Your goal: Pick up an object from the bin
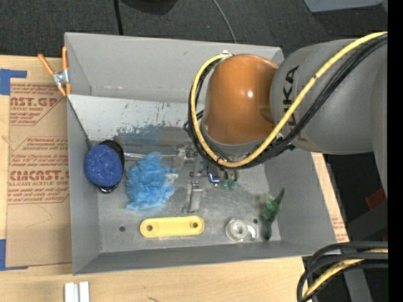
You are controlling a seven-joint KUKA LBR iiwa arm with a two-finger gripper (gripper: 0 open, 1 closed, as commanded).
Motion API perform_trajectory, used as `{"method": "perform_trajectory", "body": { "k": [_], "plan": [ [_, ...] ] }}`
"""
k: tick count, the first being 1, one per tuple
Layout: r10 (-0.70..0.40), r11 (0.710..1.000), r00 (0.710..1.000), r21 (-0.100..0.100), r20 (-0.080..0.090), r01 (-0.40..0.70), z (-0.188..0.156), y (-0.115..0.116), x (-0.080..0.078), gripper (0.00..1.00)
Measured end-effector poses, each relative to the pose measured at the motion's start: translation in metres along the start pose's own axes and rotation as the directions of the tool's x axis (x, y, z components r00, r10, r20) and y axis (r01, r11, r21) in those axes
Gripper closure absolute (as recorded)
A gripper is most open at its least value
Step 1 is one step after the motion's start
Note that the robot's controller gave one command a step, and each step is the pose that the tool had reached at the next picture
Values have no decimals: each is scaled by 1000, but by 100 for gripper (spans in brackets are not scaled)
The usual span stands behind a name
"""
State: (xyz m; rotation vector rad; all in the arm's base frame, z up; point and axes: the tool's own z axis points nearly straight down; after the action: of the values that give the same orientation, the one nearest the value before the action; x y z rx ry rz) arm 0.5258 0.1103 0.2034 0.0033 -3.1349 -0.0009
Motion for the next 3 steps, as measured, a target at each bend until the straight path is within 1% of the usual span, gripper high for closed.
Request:
{"method": "perform_trajectory", "body": {
  "k": [1,2,3],
  "plan": [
    [1,1000,1000,-1,8,-1,-5,-1,-1,0],
    [-55,998,998,-1,14,55,30,10,-23,0],
    [-79,997,997,-1,13,79,51,12,-27,0]
  ]
}}
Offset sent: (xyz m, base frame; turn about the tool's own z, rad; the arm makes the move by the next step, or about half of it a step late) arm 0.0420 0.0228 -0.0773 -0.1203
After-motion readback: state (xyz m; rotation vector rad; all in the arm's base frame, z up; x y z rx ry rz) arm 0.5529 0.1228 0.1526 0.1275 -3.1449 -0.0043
